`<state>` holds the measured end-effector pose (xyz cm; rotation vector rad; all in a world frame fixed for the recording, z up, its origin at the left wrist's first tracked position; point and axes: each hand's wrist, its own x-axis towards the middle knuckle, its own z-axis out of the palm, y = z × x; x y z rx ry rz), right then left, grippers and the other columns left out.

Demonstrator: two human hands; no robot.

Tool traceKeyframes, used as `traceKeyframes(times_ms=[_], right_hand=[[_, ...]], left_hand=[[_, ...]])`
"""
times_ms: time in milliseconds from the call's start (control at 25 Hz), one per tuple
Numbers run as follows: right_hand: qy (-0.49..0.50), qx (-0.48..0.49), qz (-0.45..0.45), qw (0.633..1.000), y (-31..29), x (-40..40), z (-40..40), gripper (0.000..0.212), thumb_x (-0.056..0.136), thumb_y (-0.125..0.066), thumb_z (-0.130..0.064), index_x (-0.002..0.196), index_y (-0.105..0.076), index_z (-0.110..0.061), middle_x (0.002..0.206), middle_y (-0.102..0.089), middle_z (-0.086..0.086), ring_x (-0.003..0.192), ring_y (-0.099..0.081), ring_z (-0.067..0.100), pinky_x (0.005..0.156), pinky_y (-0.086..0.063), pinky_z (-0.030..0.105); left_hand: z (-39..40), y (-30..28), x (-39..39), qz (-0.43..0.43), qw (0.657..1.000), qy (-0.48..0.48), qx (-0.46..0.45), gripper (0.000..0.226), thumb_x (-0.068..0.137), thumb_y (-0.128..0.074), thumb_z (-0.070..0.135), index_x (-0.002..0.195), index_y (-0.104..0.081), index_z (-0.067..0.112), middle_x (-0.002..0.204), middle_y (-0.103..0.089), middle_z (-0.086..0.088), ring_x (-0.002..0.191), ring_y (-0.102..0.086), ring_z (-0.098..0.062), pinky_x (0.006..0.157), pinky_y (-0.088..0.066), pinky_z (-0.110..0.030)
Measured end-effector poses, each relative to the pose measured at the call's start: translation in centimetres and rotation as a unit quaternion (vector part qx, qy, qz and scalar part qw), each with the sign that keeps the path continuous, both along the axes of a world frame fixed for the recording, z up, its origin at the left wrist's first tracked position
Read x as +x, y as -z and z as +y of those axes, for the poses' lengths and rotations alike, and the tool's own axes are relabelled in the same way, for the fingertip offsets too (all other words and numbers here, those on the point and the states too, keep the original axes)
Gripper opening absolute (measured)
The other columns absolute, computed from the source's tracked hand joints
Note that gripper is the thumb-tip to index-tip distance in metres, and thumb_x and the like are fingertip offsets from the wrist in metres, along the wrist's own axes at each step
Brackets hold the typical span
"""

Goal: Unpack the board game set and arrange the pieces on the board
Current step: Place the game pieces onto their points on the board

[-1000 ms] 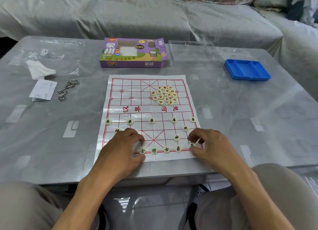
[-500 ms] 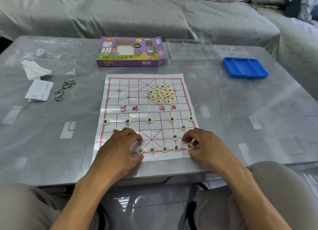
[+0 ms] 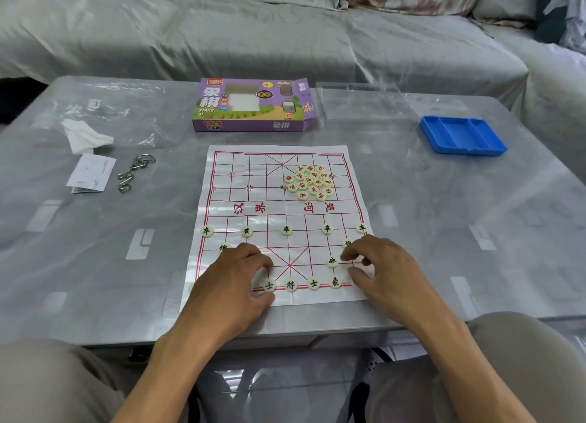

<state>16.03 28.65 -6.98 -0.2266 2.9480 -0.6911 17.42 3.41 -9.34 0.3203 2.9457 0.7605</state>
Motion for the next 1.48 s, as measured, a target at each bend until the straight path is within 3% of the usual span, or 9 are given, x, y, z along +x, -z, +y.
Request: traceKeyframes(times_ms=[160, 520, 720, 960, 1160, 1480], right_hand=[[-0.044, 0.026, 0.006, 0.999, 0.4, -1.5, -1.5, 0.016, 0.092, -0.056, -0.020, 0.098, -0.067, -0.031, 0.109, -0.061, -0.022, 0.104, -0.048, 0.003, 0.084, -0.042, 0.019], [-0.040, 0.045, 0.011, 0.998, 0.4, -2.0, -2.1, 0.014, 0.090, -0.060, -0.028, 0.102, -0.068, -0.029, 0.106, -0.061, -0.015, 0.102, -0.051, 0.006, 0.084, -0.047, 0.024], [0.052, -0.004, 0.072, 0.996, -1.0, -1.3, 0.1, 0.010, 0.085, -0.066, -0.031, 0.095, -0.062, -0.030, 0.093, -0.064, -0.016, 0.085, -0.056, 0.005, 0.075, -0.048, 0.024], [0.127, 0.032, 0.010, 0.991, -0.7, 1.2, 2.9, 0.011, 0.082, -0.070, -0.035, 0.086, -0.062, -0.030, 0.078, -0.062, -0.017, 0.074, -0.058, 0.003, 0.068, -0.049, 0.024], [0.115, 0.062, -0.016, 0.991, 0.1, 0.9, 2.6, 0.012, 0.084, -0.067, -0.039, 0.091, -0.060, -0.032, 0.085, -0.062, -0.017, 0.078, -0.058, 0.005, 0.067, -0.049, 0.023], [0.070, 0.079, -0.056, 0.993, 0.6, 1.1, 3.0, 0.020, 0.087, -0.064, -0.039, 0.106, -0.059, -0.036, 0.107, -0.057, -0.019, 0.091, -0.055, 0.005, 0.079, -0.050, 0.024]], left_hand=[[0.0, 0.0, 0.0, 0.004, 1.000, -0.002, 0.003, 0.030, 0.079, -0.068, 0.041, 0.107, -0.059, 0.037, 0.115, -0.048, 0.024, 0.102, -0.044, -0.003, 0.079, -0.045, -0.022], [0.1, 0.1, -0.1, 0.009, 1.000, -0.001, -0.001, 0.032, 0.078, -0.070, 0.039, 0.108, -0.060, 0.036, 0.115, -0.049, 0.022, 0.104, -0.046, -0.006, 0.081, -0.046, -0.026], [0.0, 0.1, -0.1, 0.004, 1.000, -0.005, 0.006, 0.031, 0.077, -0.070, 0.039, 0.107, -0.060, 0.038, 0.116, -0.049, 0.024, 0.105, -0.045, -0.005, 0.081, -0.046, -0.027], [0.0, 0.2, -0.1, 0.004, 1.000, -0.002, 0.004, 0.031, 0.077, -0.071, 0.039, 0.106, -0.059, 0.038, 0.114, -0.049, 0.024, 0.104, -0.045, -0.006, 0.082, -0.046, -0.028], [-0.1, 0.2, -0.1, 0.006, 1.000, -0.002, 0.014, 0.030, 0.076, -0.072, 0.040, 0.103, -0.059, 0.039, 0.112, -0.049, 0.025, 0.104, -0.045, -0.005, 0.082, -0.047, -0.029], [0.1, 0.0, 0.0, 0.016, 1.000, -0.003, -0.005, 0.028, 0.078, -0.072, 0.042, 0.103, -0.063, 0.034, 0.112, -0.050, 0.024, 0.104, -0.045, -0.003, 0.080, -0.039, -0.019]])
